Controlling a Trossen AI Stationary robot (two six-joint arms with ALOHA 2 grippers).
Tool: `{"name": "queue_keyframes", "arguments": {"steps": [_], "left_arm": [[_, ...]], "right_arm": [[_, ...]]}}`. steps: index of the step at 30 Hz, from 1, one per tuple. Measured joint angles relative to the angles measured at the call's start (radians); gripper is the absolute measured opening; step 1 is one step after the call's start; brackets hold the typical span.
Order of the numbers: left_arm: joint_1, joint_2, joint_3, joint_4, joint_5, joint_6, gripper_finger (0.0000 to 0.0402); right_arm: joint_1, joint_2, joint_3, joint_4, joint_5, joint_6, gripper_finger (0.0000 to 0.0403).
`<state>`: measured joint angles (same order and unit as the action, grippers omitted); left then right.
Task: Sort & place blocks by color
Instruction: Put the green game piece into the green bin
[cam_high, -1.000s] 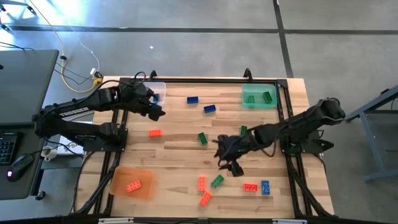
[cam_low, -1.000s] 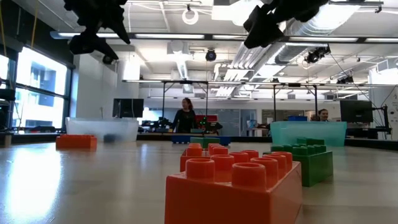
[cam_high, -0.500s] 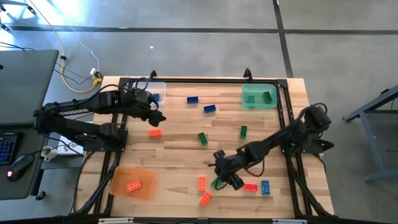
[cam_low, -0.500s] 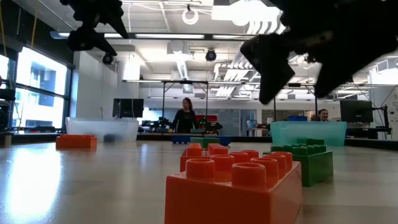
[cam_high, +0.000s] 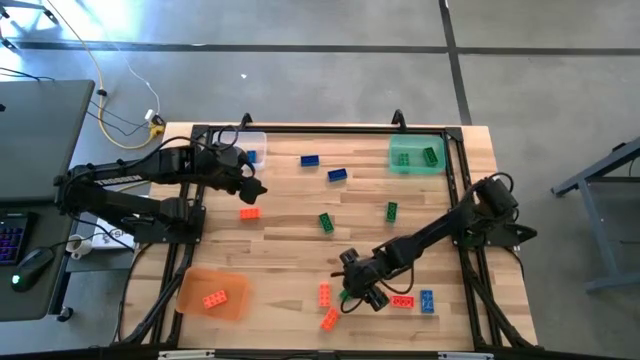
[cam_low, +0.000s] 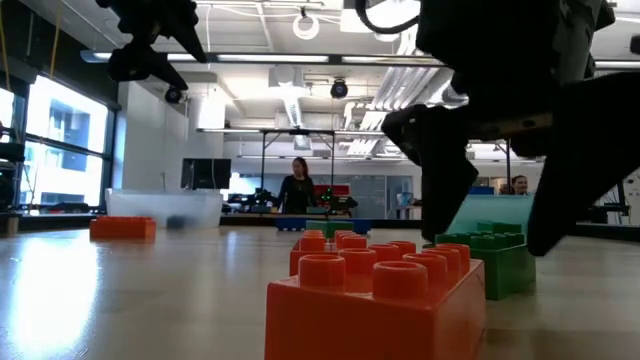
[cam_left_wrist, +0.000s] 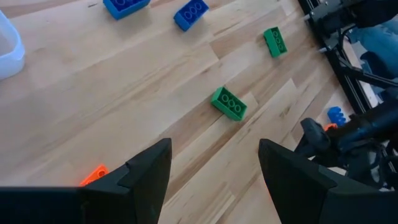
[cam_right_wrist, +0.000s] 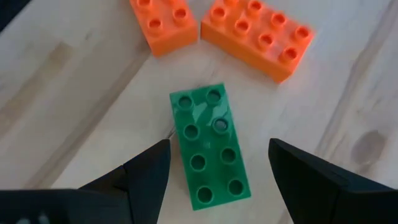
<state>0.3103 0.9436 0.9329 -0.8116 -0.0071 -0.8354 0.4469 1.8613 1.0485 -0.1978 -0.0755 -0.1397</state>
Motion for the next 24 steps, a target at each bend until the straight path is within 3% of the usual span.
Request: {"name": "queue_keyframes", "arguments": {"steps": [8,15,24], "left_arm": [[0.000,0.000,0.000,0.000,-0.008,0.000,0.0227],[0.000,0.000,0.000,0.000,-0.009,0.000,0.0227],[0.004,0.000,0.000,0.000,-0.035,0.042,0.0227]], "right_arm": [[0.001,0.031,0.000,0.001,-0.006,0.008,0.0243],[0.000,0.031,0.000,0.005,-0.004,0.090,0.0115],[-0.018,0.005,-0.001,-0.034,0.029,0.166,0.0112]]}}
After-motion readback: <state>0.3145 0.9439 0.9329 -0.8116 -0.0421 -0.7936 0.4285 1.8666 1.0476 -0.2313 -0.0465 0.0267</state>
